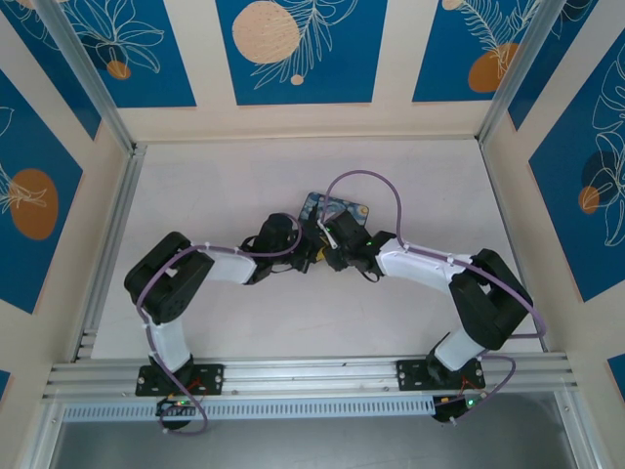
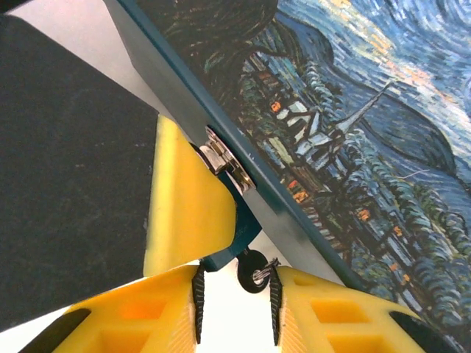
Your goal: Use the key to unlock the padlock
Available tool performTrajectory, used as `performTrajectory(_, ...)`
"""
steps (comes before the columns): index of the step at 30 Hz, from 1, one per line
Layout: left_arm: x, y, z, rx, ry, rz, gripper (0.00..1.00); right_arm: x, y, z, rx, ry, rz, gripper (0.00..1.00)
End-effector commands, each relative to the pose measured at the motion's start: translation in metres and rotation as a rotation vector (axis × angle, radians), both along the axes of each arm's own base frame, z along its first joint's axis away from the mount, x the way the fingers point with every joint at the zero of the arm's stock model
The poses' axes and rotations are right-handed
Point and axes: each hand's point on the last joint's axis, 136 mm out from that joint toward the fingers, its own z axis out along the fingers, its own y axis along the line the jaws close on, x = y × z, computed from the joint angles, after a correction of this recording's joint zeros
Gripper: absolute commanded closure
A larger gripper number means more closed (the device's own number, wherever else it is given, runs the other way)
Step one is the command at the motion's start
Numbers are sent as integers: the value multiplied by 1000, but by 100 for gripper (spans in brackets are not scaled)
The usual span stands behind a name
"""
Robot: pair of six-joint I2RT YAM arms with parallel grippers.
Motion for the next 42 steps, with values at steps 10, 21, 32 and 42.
performTrajectory(10, -11, -18, 74, -158, -113, -105, 100, 19, -20, -6, -115, -46, -105, 76)
performTrajectory(21, -14, -17, 74, -154, -109, -110, 100, 25, -7, 8, -45, -43, -121, 92)
performTrajectory(32, -11, -16, 38, -108, -87, -103, 100, -18, 10, 28, 212, 124, -36, 48)
performTrajectory(42, -6, 1, 27, 9, -172, -90, 68, -28, -29, 31, 370, 212, -247, 45)
